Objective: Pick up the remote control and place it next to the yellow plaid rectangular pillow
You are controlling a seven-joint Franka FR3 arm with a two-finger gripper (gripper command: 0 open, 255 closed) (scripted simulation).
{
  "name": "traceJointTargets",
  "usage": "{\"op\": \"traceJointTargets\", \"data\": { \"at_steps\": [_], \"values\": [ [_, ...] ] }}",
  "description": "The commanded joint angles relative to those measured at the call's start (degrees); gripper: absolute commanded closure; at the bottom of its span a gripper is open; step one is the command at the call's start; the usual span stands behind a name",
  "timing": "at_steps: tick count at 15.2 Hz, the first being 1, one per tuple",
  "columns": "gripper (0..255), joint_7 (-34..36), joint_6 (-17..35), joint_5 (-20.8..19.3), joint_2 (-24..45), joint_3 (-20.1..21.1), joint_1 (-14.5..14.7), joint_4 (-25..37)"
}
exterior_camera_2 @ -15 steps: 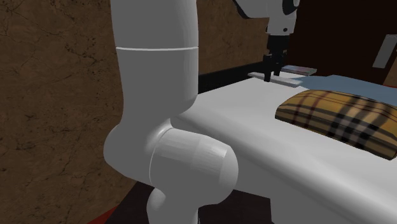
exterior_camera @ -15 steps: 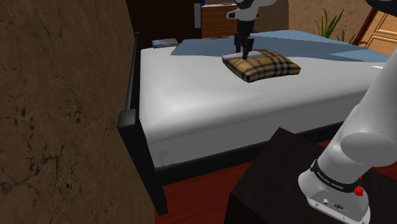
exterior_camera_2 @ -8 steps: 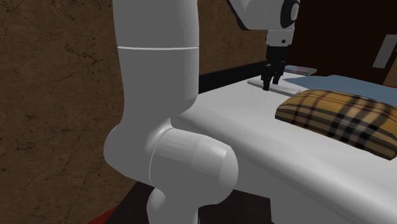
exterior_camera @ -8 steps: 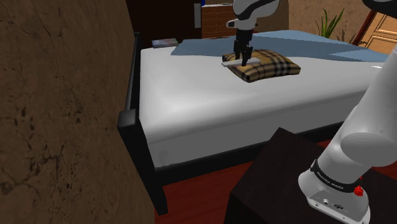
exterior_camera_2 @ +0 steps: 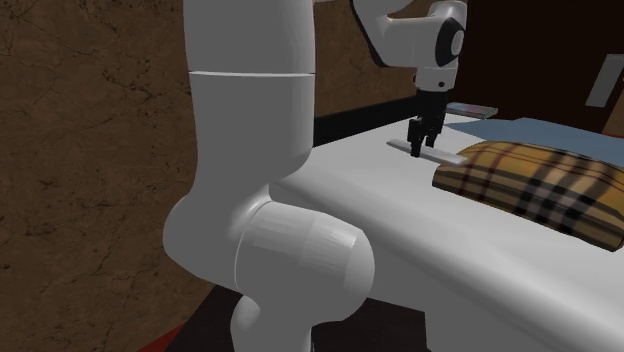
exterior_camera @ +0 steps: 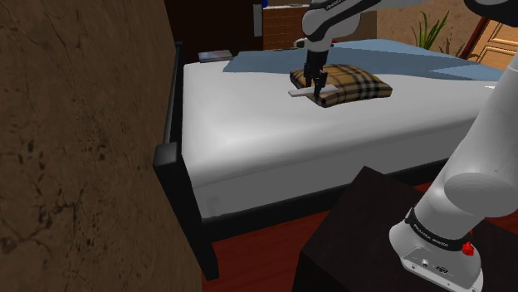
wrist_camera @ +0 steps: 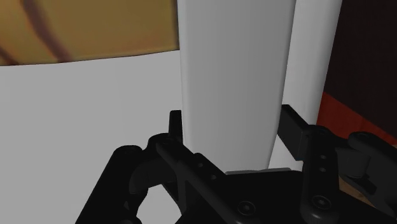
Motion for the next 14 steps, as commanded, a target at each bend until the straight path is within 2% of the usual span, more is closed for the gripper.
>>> {"op": "traceJointTargets", "data": {
  "at_steps": [1, 14],
  "values": [
    [255, -0.16, 1.58, 0.21, 0.57, -0.01, -0.05, -0.99],
    [255, -1.24, 10.91, 1.86, 4.89, 0.18, -0.35, -6.2]
  ]
}}
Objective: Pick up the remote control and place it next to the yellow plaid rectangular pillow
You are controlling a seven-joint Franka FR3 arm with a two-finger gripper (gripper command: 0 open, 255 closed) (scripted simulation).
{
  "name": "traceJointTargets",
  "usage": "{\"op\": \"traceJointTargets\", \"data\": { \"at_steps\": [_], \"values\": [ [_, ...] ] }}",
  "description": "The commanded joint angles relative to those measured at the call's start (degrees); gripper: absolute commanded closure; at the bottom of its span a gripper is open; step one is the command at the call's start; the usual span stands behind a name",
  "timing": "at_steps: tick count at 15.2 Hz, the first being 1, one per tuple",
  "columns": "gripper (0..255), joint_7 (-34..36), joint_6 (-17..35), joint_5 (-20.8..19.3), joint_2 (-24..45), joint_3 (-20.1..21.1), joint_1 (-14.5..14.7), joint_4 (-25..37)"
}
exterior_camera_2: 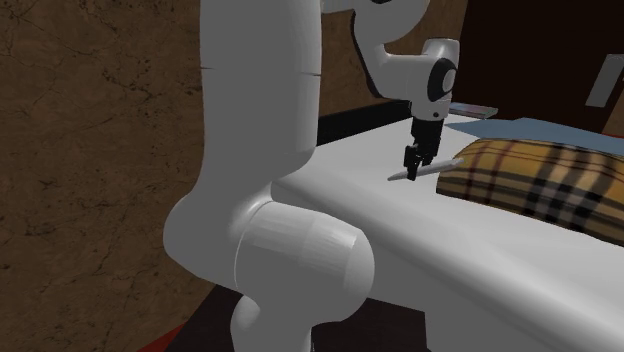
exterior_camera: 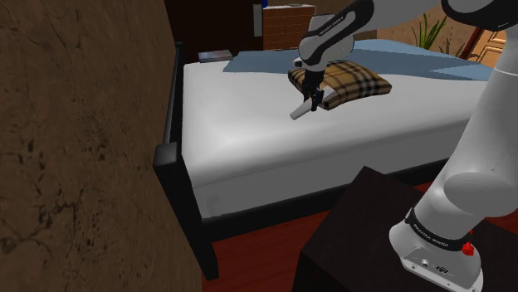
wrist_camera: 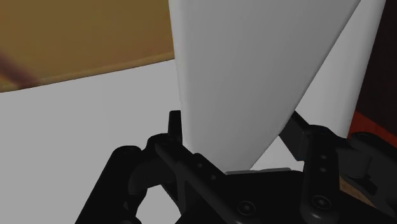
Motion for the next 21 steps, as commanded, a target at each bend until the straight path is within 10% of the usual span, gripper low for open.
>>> {"op": "traceJointTargets", "data": {
  "at_steps": [1, 12, 13, 21],
  "values": [
    [255, -0.26, 1.42, 0.37, 0.98, 0.1, -0.04, -0.94],
    [255, -0.64, 3.62, 0.94, 2.34, 0.21, -0.14, -1.84],
    [0, -0.63, 3.64, 0.94, 2.36, 0.22, -0.13, -1.85],
    [0, 0.23, -1.64, -0.33, -0.77, -0.05, 0.15, 0.46]
  ]
}}
